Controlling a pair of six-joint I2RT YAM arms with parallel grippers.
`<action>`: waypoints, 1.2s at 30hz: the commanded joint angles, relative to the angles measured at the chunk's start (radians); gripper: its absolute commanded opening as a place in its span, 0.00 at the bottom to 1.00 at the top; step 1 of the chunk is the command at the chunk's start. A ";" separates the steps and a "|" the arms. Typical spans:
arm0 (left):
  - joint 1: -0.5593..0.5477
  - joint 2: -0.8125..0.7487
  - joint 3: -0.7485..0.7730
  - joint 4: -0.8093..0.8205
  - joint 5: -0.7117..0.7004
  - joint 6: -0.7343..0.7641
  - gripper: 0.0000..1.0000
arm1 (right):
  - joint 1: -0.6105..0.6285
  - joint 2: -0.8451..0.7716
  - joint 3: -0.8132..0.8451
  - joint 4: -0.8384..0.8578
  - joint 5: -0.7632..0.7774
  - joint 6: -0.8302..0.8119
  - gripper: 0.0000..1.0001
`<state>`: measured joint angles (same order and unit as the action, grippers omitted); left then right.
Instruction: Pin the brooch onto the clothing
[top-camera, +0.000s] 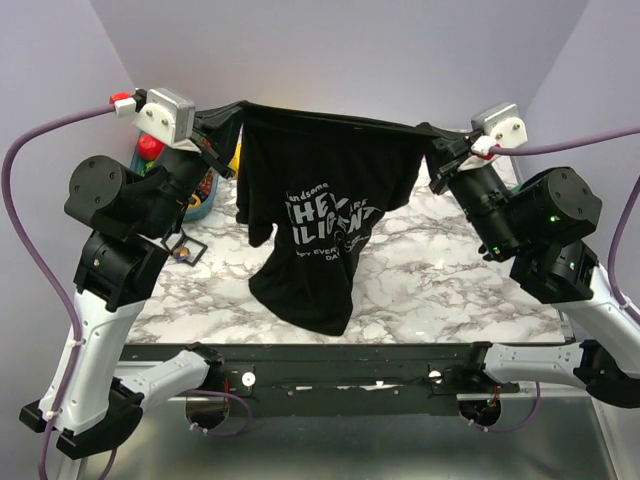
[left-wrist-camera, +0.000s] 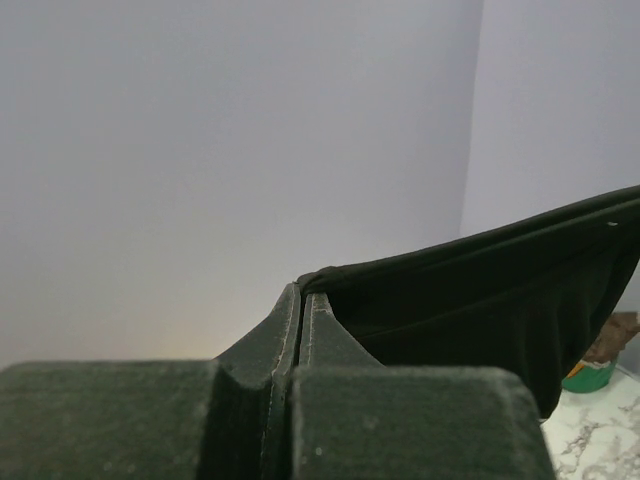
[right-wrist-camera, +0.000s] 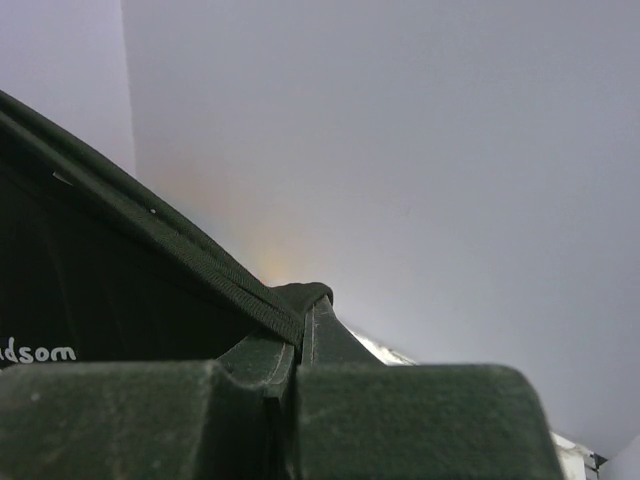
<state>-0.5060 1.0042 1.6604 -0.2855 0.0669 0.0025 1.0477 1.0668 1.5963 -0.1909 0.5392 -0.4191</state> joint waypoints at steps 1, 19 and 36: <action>0.027 0.016 0.028 0.085 -0.041 -0.041 0.00 | -0.011 -0.038 0.071 0.073 0.061 -0.024 0.01; 0.304 1.132 0.780 -0.153 0.018 -0.231 0.99 | -0.914 1.007 0.781 -0.418 -0.433 0.598 0.70; 0.228 0.636 -0.378 0.169 0.133 -0.334 0.99 | -0.919 0.529 -0.320 -0.179 -0.562 0.723 0.98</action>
<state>-0.2634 1.8736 1.4727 -0.2481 0.2226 -0.3023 0.1329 1.8126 1.4277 -0.5091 -0.0223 0.2306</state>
